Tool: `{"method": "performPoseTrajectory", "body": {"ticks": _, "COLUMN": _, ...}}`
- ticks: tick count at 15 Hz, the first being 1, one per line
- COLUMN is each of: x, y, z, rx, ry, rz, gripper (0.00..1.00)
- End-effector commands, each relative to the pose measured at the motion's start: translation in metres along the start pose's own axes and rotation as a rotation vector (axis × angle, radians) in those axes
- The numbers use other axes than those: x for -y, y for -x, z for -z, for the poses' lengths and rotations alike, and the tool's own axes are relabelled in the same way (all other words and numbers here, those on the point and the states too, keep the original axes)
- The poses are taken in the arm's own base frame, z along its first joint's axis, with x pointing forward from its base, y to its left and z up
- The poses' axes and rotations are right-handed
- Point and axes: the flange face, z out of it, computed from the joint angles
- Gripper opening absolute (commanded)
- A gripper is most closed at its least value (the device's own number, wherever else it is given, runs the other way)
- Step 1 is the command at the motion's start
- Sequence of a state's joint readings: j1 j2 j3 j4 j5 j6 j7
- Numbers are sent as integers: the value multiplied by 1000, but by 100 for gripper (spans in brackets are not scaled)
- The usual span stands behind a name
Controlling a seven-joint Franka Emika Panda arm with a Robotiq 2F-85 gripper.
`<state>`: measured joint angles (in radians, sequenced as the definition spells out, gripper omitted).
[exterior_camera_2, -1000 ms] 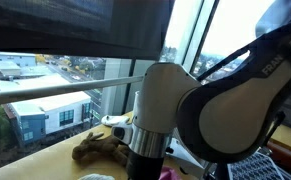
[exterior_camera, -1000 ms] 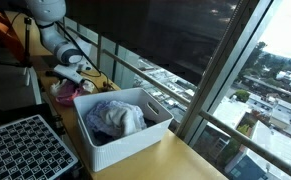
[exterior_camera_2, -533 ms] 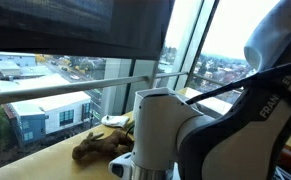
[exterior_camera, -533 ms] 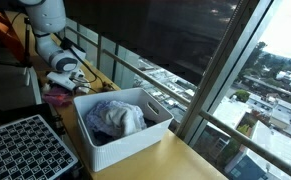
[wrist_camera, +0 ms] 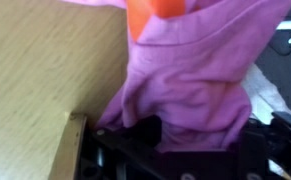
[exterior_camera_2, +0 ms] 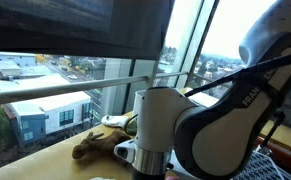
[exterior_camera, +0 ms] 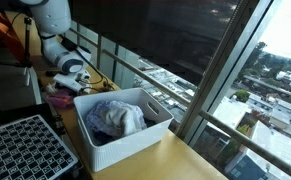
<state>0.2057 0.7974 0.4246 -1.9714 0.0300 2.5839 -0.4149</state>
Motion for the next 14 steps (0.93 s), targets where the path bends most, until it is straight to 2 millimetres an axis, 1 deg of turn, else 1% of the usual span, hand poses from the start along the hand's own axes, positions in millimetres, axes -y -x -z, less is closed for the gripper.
{"method": "performPoseTrajectory", "body": {"ticks": 1, "x": -40, "y": 16, "z": 7, "rx": 0, "ry": 31, "rz": -19, "gripper": 22}}
{"method": "performPoseTrajectory", "body": {"ticks": 3, "x": -57, "y": 17, "z": 22, "rx": -16, "ry": 48, "rz": -44, "gripper": 6}}
{"method": "performPoseTrajectory", "body": {"ticks": 4, "x": -63, "y": 19, "z": 30, "rx": -22, "ry": 58, "rz": -57, "gripper": 1}}
{"method": "performPoseTrajectory", "body": {"ticks": 5, "x": -70, "y": 21, "z": 40, "rx": -26, "ry": 70, "rz": -72, "gripper": 0}}
{"method": "performPoseTrajectory", "body": {"ticks": 7, "x": -79, "y": 29, "z": 67, "rx": -40, "ry": 100, "rz": -99, "gripper": 0}}
{"method": "performPoseTrajectory", "body": {"ticks": 9, "x": -84, "y": 41, "z": 109, "rx": -65, "ry": 140, "rz": -132, "gripper": 1}}
{"method": "performPoseTrajectory", "body": {"ticks": 12, "x": -87, "y": 52, "z": 170, "rx": -133, "ry": 194, "rz": -182, "gripper": 0}}
{"method": "performPoseTrajectory", "body": {"ticks": 14, "x": -92, "y": 63, "z": 217, "rx": -193, "ry": 236, "rz": -225, "gripper": 0}}
